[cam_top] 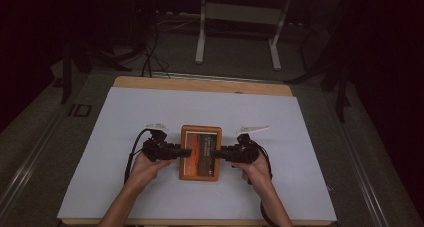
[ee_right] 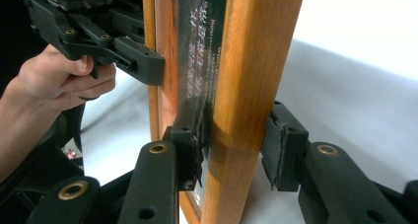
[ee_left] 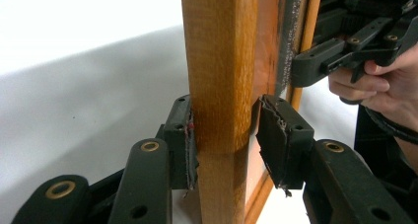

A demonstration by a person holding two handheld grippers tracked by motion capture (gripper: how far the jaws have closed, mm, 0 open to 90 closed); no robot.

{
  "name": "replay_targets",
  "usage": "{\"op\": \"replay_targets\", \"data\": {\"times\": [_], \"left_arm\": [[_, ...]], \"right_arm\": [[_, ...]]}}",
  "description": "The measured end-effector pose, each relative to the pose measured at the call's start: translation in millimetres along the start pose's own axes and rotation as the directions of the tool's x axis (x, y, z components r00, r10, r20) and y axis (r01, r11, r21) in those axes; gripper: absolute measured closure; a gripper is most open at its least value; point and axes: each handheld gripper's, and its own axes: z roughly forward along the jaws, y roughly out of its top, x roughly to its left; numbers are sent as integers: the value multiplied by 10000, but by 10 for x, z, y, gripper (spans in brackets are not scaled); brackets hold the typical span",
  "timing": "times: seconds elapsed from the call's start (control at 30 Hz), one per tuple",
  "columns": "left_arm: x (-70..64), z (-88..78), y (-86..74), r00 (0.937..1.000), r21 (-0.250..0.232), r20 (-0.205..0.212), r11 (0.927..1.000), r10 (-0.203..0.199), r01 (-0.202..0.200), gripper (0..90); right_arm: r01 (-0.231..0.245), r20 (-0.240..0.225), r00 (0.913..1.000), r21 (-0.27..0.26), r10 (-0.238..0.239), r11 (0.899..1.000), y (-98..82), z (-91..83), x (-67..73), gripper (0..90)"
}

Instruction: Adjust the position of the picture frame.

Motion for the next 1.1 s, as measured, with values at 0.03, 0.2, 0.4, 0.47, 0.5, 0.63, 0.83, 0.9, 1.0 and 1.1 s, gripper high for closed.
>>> {"op": "replay_targets", "data": {"times": [0.03,0.2,0.4,0.47,0.5,0.63,0.83,0.9,1.0,1.1], "left_arm": [[4,7,1,10000,-16,-12,10000,-32,32,599],[23,25,-9,9993,-82,-203,9995,-315,313,596],[41,57,-8,9976,-92,-442,9985,-541,537,574],[74,101,-11,9954,13,-726,9981,-619,621,550],[74,101,-11,9954,13,-726,9981,-619,621,546],[142,137,-6,9943,46,-581,9959,-895,900,542],[256,198,12,9902,239,-298,9902,-1366,1374,534],[294,222,6,9862,278,-304,9862,-1626,1634,534],[330,249,5,9821,361,-337,9818,-1853,1865,523],[378,280,-2,9778,449,-282,9770,-2075,2087,519]], "right_arm": [[-57,-9,10000,-2,57,10000,-3,1,-8,629],[-189,137,9997,96,187,9998,17,31,-39,620],[-236,397,9989,124,231,9996,25,51,-53,611],[-183,882,9960,292,156,9994,29,39,-61,629],[-230,1010,9947,325,196,9992,27,36,-70,630],[-529,984,9939,367,490,9979,22,56,-118,626],[-843,1103,9909,570,777,9948,21,89,-173,610],[-900,1131,9901,597,828,9942,20,93,-180,607],[-1256,1105,9870,741,1170,9893,13,138,-245,589],[-1476,1098,9843,851,1380,9854,7,166,-280,573]]}}
